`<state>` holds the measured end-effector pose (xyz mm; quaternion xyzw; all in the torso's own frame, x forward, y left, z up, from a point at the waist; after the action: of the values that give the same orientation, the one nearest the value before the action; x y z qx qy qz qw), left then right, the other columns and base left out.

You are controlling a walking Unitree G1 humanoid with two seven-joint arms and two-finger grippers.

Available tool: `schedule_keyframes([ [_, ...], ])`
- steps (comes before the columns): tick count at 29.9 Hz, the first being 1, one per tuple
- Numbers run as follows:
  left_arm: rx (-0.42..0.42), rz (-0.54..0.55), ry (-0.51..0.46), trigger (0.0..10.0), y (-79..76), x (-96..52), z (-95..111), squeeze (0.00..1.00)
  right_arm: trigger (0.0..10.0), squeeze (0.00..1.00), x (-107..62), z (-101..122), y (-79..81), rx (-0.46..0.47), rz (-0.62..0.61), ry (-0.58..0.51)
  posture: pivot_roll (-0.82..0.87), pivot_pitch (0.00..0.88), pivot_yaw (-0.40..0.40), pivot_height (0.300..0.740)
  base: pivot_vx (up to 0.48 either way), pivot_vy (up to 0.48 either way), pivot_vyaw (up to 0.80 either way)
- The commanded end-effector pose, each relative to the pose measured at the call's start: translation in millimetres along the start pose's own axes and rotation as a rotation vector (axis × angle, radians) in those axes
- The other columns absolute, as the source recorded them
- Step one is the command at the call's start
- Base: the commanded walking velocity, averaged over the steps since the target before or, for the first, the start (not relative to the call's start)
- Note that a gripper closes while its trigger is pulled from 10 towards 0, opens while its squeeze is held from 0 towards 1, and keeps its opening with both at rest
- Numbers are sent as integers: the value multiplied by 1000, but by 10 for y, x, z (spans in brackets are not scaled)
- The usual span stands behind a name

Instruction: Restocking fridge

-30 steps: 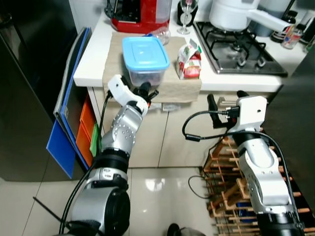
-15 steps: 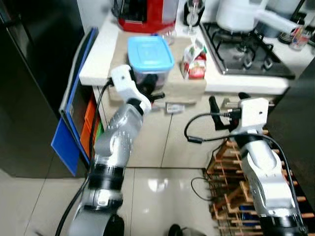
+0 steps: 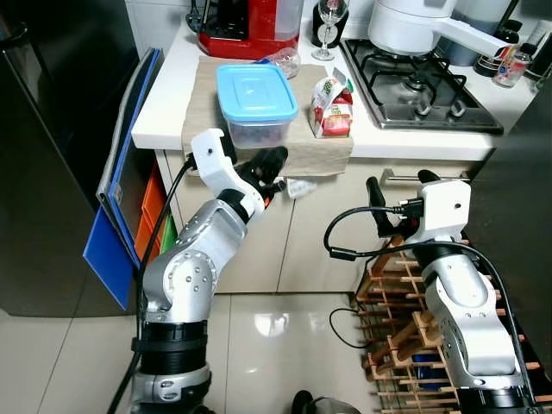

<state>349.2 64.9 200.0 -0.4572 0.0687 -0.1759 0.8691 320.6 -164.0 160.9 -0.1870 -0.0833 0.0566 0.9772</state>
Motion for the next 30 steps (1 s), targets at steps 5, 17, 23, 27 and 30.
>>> schedule_keyframes([
  [5,-73,23,-66,10000,8,54,136,1000,10000,192,11,21,-23,-10,5,-2,-134,54,-75,740,0,0,0],
  [17,-220,32,-124,10000,-22,267,270,1000,10000,192,33,37,-25,-13,4,-8,-146,52,-67,740,0,0,0],
  [23,-266,-13,-115,10000,-149,333,266,1000,10000,192,20,28,-22,-11,1,-5,-150,56,-60,740,0,0,0],
  [27,-289,-59,-95,10000,-275,345,256,1000,10000,188,7,17,-21,-10,-1,-2,-150,58,-57,740,0,0,0],
  [30,-333,-72,-79,10000,-306,385,229,1000,10000,192,9,17,-12,-9,-1,-1,-147,58,-56,740,0,0,0],
])
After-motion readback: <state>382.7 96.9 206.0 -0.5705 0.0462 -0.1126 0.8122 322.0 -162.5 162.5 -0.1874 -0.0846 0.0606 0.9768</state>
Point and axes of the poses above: a point about 5 cm out from each wrist's last joint towards the gripper, its own x axis pointing out of the wrist towards the gripper, its own z axis along the axis of the wrist's last joint, y = z × x, the point moved 4 cm from there along x, pointing out of the wrist towards the gripper, and after that the axes turned 13 degrees about -x, right-handed, at the moved point
